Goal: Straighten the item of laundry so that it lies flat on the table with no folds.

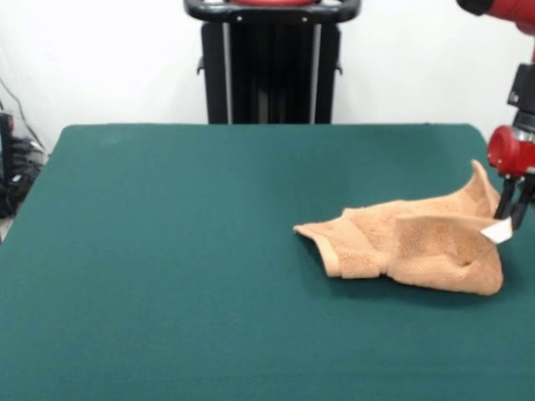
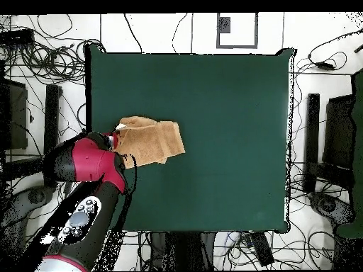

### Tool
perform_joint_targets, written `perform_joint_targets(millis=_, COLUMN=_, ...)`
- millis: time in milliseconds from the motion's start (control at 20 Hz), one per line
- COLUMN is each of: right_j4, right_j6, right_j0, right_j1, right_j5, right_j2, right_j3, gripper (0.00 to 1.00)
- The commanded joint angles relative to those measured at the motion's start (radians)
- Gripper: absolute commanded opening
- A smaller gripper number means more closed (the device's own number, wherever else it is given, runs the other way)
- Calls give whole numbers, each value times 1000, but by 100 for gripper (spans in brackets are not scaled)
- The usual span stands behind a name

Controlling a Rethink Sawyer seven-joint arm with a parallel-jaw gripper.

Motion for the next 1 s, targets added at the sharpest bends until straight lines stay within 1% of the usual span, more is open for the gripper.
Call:
perform_joint_targets(millis=50, right_j4=39, right_j6=276, right_j0=4, right_j1=81, right_j5=62, right_j2=42, right_j3=-53, gripper=0)
perform_joint_targets(millis=300, right_j4=34, right_j6=285, right_j0=23, right_j1=95, right_j5=47, right_j2=23, right_j3=-58, gripper=0)
perform_joint_targets(millis=500, right_j4=36, right_j6=289, right_j0=31, right_j1=100, right_j5=59, right_j2=16, right_j3=-62, gripper=0)
perform_joint_targets(millis=600, right_j4=30, right_j6=272, right_j0=16, right_j1=77, right_j5=53, right_j2=37, right_j3=-41, gripper=0)
perform_joint_targets(millis=650, right_j4=23, right_j6=258, right_j0=5, right_j1=57, right_j5=48, right_j2=50, right_j3=-21, gripper=0)
perform_joint_targets(millis=850, right_j4=-27, right_j6=166, right_j0=-85, right_j1=-79, right_j5=30, right_j2=110, right_j3=107, gripper=0)
perform_joint_targets(millis=1000, right_j4=-78, right_j6=91, right_j0=-185, right_j1=-160, right_j5=-40, right_j2=190, right_j3=214, gripper=0)
